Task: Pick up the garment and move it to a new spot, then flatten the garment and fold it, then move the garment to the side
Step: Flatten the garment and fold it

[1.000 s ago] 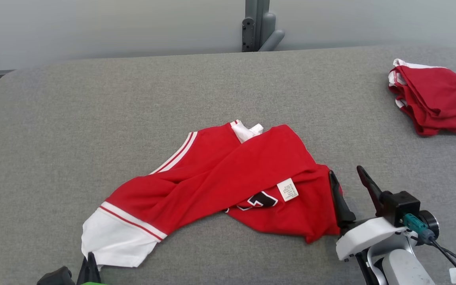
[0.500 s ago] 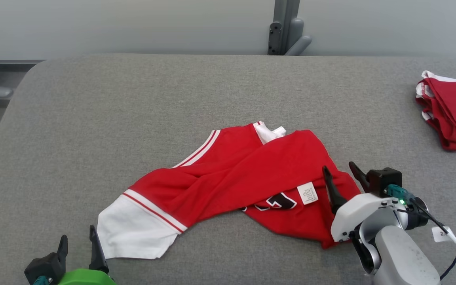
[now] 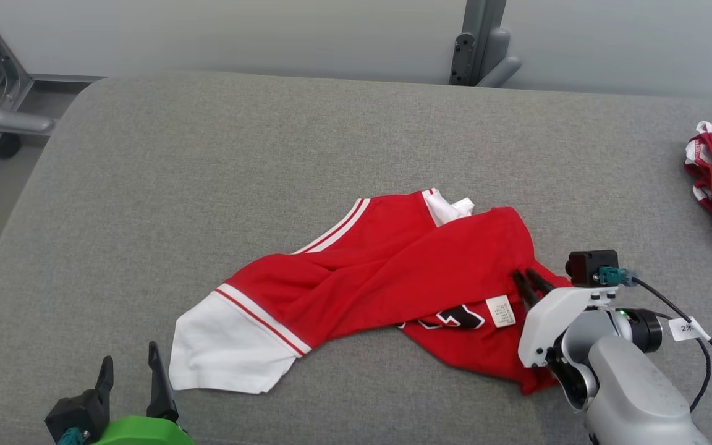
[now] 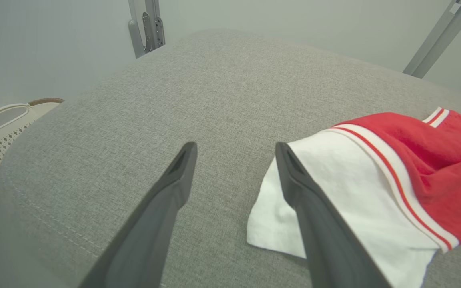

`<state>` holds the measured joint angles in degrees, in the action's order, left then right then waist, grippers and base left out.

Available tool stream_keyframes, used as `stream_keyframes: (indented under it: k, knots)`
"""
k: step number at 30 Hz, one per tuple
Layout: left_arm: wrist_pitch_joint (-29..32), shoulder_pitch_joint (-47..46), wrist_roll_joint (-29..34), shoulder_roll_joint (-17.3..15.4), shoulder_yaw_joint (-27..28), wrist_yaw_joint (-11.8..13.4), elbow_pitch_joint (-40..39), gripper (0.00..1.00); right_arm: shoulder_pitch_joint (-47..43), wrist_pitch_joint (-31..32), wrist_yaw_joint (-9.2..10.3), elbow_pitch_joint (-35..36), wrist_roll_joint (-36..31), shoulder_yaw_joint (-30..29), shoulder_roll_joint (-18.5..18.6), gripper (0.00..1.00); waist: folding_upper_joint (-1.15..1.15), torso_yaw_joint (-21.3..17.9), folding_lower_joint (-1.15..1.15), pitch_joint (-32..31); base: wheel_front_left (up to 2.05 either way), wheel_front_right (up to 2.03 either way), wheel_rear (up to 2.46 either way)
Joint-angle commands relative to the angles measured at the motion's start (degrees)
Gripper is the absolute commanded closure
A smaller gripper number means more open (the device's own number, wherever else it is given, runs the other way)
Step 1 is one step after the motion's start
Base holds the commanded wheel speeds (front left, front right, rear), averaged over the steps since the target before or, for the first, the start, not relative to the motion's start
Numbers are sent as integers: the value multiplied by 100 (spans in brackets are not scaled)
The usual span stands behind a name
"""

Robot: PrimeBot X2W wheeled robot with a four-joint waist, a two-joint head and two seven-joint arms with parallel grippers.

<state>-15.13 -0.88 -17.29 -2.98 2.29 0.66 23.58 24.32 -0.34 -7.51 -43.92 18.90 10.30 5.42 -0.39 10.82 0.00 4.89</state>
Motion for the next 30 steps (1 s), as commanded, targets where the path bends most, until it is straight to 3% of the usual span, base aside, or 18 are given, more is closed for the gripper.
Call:
stream_keyframes:
  k: [1, 9, 17, 18, 19, 20, 21, 30]
  knots:
    - [-1, 47, 8, 6, -4, 40, -30, 0, 96, -46, 4, -11, 53, 27, 45, 100, 39, 6, 0, 6, 0, 0, 0]
    - [-1, 66, -109, 8, -176, 155, -198, 0, 658, -431, 4, 4, 13, 129, 153, 100, 39, 6, 0, 0, 0, 0, 0]
    - [-1, 118, -227, 8, -474, 293, -439, 0, 983, -343, 4, -219, -52, 229, 260, 100, 39, 56, 0, -26, 0, 0, 0]
    - [-1, 119, -218, 8, -492, 301, -479, 0, 987, -271, 4, -275, -33, 265, 281, 95, 39, 59, 0, -22, 0, 0, 0]
    - [-1, 118, -203, 8, -508, 307, -526, 0, 991, -183, 4, -321, 33, 308, 289, 66, 39, 63, 0, -17, 0, 0, 0]
    - [-1, 113, -191, 7, -520, 308, -577, 0, 1000, -78, 4, -350, 108, 361, 321, 7, 39, 69, 0, -10, 0, 0, 0]
    - [-1, 107, -180, 6, -534, 317, -622, 0, 1014, 27, 4, -374, 176, 419, 383, 0, 39, 76, 0, -2, 0, 0, 0]
    - [-1, 59, -155, 6, -669, 360, -851, 0, 1036, 1411, 4, -35, 1643, 1082, 1041, 0, 39, 244, 0, 95, 0, 0, 0]
